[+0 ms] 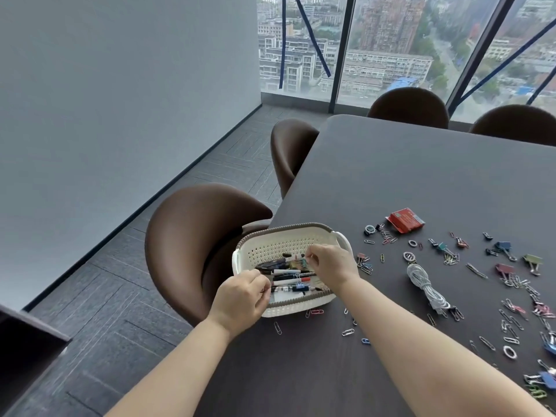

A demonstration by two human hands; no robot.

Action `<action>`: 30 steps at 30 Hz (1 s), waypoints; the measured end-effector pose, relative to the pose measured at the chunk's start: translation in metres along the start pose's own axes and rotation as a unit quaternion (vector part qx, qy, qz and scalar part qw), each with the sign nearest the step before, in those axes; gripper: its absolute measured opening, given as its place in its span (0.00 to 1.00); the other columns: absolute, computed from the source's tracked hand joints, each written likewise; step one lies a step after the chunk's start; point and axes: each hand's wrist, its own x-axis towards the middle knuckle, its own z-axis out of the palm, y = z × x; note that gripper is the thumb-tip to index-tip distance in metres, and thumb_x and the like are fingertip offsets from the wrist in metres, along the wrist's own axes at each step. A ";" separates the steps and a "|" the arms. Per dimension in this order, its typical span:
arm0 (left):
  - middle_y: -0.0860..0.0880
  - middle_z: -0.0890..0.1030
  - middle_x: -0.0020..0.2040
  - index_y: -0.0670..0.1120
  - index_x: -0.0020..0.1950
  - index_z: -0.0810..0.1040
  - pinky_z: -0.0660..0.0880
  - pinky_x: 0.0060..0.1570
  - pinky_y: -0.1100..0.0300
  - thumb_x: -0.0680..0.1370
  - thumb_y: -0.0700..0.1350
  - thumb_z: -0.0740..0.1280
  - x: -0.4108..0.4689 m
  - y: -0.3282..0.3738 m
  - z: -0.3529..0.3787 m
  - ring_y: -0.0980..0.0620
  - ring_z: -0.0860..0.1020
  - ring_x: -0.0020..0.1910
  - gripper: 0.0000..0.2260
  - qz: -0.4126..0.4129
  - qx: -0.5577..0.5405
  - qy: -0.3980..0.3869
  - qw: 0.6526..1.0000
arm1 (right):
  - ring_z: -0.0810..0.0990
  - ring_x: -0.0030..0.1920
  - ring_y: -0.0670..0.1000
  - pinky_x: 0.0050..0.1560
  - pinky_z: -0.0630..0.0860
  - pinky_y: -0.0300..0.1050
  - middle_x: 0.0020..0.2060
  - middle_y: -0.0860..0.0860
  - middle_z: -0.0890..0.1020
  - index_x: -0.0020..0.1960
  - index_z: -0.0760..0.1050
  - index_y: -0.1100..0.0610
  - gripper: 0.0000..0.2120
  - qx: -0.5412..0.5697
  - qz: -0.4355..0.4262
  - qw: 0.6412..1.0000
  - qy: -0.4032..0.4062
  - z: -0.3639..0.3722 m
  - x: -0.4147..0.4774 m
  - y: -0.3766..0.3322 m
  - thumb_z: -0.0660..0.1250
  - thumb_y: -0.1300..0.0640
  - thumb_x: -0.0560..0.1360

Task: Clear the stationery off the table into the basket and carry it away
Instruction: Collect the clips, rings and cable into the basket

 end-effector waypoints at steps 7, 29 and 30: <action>0.51 0.77 0.37 0.46 0.39 0.78 0.71 0.38 0.62 0.73 0.45 0.62 -0.011 0.022 0.012 0.52 0.75 0.36 0.07 0.033 -0.003 -0.005 0.999 | 0.69 0.61 0.57 0.61 0.66 0.51 0.53 0.52 0.76 0.52 0.78 0.54 0.10 0.036 -0.045 0.995 0.085 0.003 -0.030 0.012 0.68 0.55 0.72; 0.49 0.43 0.77 0.45 0.76 0.43 0.36 0.69 0.60 0.78 0.61 0.46 -0.036 0.082 0.134 0.53 0.41 0.75 0.31 -0.076 0.035 -0.316 0.945 | 0.37 0.74 0.50 0.73 0.42 0.54 0.75 0.49 0.39 0.75 0.40 0.51 0.32 -0.073 0.189 0.971 -0.126 0.075 -0.164 0.130 0.50 0.42 0.78; 0.48 0.41 0.76 0.45 0.76 0.42 0.36 0.70 0.59 0.79 0.58 0.49 -0.031 0.084 0.138 0.53 0.41 0.74 0.31 -0.074 0.033 -0.323 0.943 | 0.37 0.74 0.50 0.73 0.42 0.53 0.75 0.49 0.39 0.75 0.40 0.51 0.32 -0.070 0.185 0.973 -0.122 0.074 -0.164 0.134 0.50 0.42 0.78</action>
